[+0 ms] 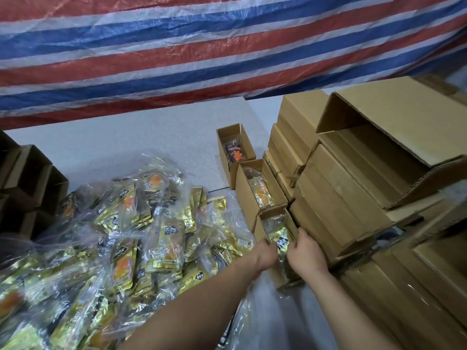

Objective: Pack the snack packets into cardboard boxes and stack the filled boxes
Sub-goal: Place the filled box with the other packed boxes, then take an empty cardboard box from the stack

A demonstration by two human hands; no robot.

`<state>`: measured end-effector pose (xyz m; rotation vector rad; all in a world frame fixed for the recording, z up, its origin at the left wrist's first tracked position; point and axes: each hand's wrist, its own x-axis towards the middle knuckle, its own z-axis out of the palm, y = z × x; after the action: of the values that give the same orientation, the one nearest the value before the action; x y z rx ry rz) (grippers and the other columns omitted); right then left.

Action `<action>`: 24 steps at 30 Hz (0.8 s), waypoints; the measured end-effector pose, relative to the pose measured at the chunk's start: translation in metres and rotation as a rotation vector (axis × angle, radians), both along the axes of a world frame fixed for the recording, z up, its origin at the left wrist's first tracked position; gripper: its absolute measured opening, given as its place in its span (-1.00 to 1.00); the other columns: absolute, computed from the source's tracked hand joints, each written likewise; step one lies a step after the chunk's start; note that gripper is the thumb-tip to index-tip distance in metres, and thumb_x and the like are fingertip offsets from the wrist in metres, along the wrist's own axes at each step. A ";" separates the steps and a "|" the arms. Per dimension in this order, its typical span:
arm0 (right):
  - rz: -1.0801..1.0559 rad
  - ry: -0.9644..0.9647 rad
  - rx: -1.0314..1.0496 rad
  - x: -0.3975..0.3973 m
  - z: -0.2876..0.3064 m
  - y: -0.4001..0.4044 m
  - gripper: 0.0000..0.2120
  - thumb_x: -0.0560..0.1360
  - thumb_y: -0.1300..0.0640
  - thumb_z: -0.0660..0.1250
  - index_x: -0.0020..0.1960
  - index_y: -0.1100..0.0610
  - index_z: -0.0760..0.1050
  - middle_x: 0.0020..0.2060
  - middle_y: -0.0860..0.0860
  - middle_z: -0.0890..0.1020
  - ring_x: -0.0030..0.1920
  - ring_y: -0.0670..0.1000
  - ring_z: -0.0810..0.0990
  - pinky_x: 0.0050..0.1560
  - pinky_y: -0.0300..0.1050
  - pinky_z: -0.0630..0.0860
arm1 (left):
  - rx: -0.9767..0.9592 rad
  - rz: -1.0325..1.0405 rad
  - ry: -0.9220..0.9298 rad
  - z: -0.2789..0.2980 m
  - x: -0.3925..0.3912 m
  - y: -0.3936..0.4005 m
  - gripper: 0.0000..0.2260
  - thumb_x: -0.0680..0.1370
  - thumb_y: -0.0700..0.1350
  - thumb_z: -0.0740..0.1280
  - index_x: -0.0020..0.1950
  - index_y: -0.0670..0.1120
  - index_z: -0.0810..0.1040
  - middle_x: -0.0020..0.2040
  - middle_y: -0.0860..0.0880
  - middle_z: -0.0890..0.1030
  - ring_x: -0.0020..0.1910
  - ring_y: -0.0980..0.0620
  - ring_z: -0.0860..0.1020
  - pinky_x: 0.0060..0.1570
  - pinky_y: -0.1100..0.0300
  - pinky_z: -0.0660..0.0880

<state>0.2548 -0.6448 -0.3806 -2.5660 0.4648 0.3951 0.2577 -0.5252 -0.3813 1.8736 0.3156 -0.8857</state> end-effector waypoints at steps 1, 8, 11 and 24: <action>-0.003 -0.003 0.008 -0.001 0.000 0.001 -0.51 0.59 0.21 0.17 0.51 0.27 0.27 0.37 0.25 0.48 0.32 0.26 0.50 0.20 0.01 0.45 | -0.007 -0.001 0.003 -0.003 0.001 0.000 -0.50 0.72 0.01 0.00 0.60 -0.22 0.07 0.58 -0.21 0.21 0.52 -0.17 0.25 0.32 0.15 0.26; 0.049 -0.117 0.036 -0.012 0.005 0.010 -0.49 0.56 0.23 0.22 0.50 0.31 0.29 0.46 0.19 0.37 0.44 0.20 0.37 0.35 0.00 0.36 | -0.044 0.020 -0.005 -0.003 -0.002 0.010 -0.55 0.71 0.04 0.01 0.53 -0.16 0.22 0.51 -0.14 0.29 0.47 -0.12 0.29 0.46 0.01 0.21; 0.071 -0.163 0.027 -0.013 0.012 0.017 -0.58 0.53 0.26 0.25 0.37 0.34 0.41 0.40 0.21 0.42 0.37 0.23 0.42 0.29 0.02 0.41 | -0.013 0.054 -0.055 0.007 -0.006 0.025 -0.44 0.68 0.08 0.04 0.62 -0.15 0.07 0.59 -0.16 0.20 0.54 -0.18 0.23 0.48 0.02 0.21; 0.351 -0.223 0.336 -0.023 0.072 0.195 -0.79 0.60 0.12 0.27 0.18 0.11 0.58 0.05 0.00 0.63 -0.03 -0.02 0.53 -0.06 -0.21 0.37 | -0.012 0.384 -0.420 0.083 -0.083 0.207 -0.74 0.66 -0.11 0.16 -0.08 -0.17 0.59 -0.23 -0.04 0.62 -0.32 0.11 0.54 -0.31 0.26 0.46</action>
<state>0.2314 -0.4494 -0.3089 -2.3197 -0.1278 0.2737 0.1749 -0.3179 -0.2982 1.8503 0.3888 -0.2266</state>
